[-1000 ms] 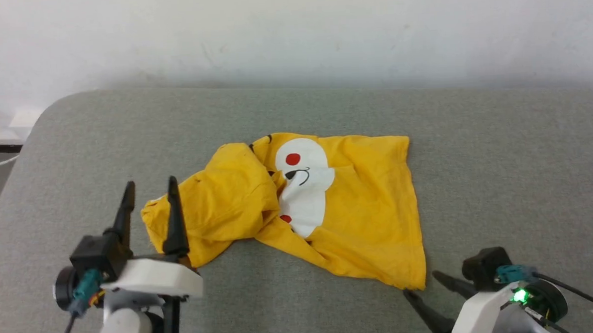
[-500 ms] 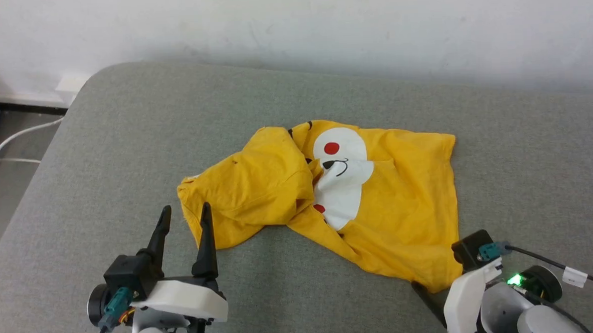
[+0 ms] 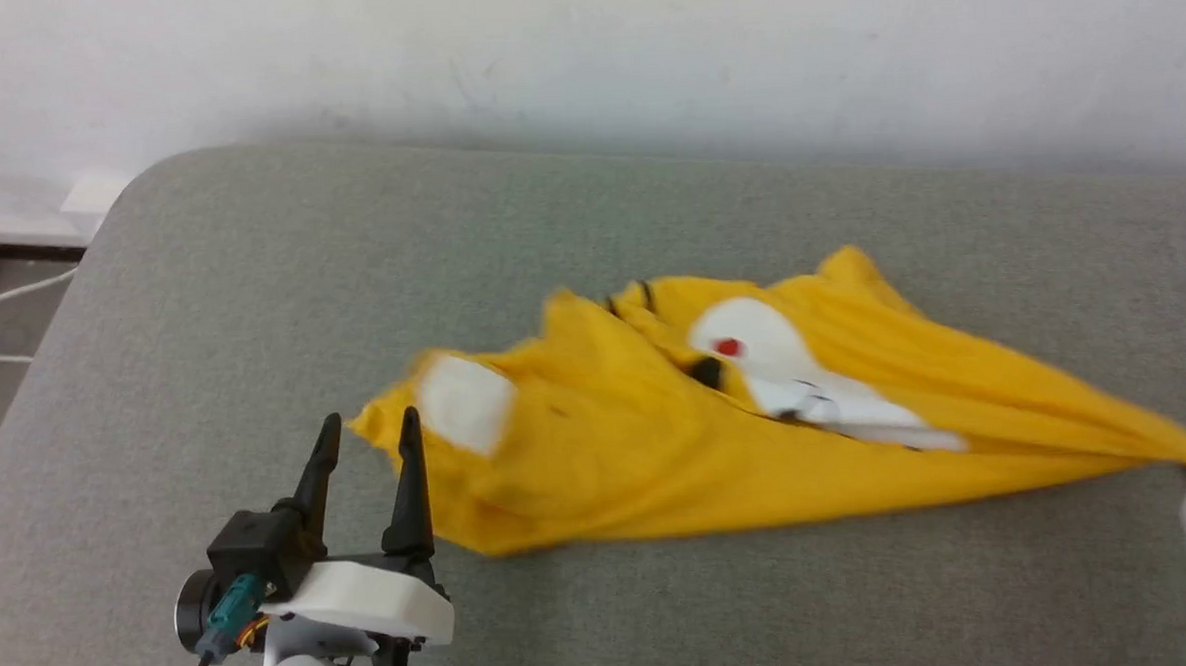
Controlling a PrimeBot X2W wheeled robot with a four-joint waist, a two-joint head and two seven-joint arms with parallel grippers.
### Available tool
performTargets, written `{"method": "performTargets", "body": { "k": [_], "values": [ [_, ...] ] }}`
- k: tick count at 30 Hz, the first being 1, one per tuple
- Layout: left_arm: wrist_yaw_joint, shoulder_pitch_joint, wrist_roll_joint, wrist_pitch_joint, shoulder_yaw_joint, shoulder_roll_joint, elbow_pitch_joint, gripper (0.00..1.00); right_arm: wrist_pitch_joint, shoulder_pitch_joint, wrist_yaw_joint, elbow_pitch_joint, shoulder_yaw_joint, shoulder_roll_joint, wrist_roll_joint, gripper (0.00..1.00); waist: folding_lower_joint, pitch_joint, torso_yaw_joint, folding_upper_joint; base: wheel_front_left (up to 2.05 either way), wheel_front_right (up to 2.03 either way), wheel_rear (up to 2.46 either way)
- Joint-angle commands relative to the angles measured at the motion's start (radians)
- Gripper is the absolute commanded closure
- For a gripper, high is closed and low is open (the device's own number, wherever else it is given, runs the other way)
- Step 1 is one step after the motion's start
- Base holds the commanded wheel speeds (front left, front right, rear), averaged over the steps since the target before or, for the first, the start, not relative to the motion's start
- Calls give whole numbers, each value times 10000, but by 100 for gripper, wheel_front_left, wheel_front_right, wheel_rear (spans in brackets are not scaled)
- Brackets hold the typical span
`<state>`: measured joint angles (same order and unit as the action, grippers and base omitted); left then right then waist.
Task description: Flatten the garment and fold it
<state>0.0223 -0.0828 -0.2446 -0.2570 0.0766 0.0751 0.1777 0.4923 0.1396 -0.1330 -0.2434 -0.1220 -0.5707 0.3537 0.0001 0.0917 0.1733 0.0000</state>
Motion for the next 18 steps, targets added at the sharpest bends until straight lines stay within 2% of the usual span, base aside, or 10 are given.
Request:
{"method": "performTargets", "body": {
  "k": [1, 4, 5, 6, 12, 15, 18],
  "values": [
    [106, -132, 98, -47, -19, -71, 58, 0, 160, -72, 23, -127, 454, -438, -258, 100, -1, -132, -249, 0, 0, 0, 0],
    [154, -214, 156, -47, -29, -131, 71, 0, 171, -55, 23, -421, 924, -629, -335, 100, -1, -51, -353, 0, 0, 0, 0],
    [170, -223, 175, -47, -19, -148, 73, 0, 102, -34, 23, -524, 995, -572, -323, 91, -1, -24, -375, 0, 0, 0, 0],
    [191, -233, 189, -47, -4, -162, 93, 0, 10, -32, 23, -632, 997, -511, -341, 0, -1, 5, -387, 0, 0, 0, 0],
    [270, -265, 231, -47, 36, -208, 244, 0, -660, 24, 23, -778, 1018, 321, -195, 0, -1, 6, -410, 0, 0, 0, 0],
    [294, -197, 240, -47, 19, -222, 320, 0, -1094, -3, 23, -144, 971, 839, 201, 0, -1, -103, -445, 0, 0, 0, 0],
    [314, -82, 265, -47, -15, -230, 370, 0, -1122, -128, 23, 987, 530, 1164, 747, 0, -1, -210, -490, 0, 0, 0, 0]
  ]
}}
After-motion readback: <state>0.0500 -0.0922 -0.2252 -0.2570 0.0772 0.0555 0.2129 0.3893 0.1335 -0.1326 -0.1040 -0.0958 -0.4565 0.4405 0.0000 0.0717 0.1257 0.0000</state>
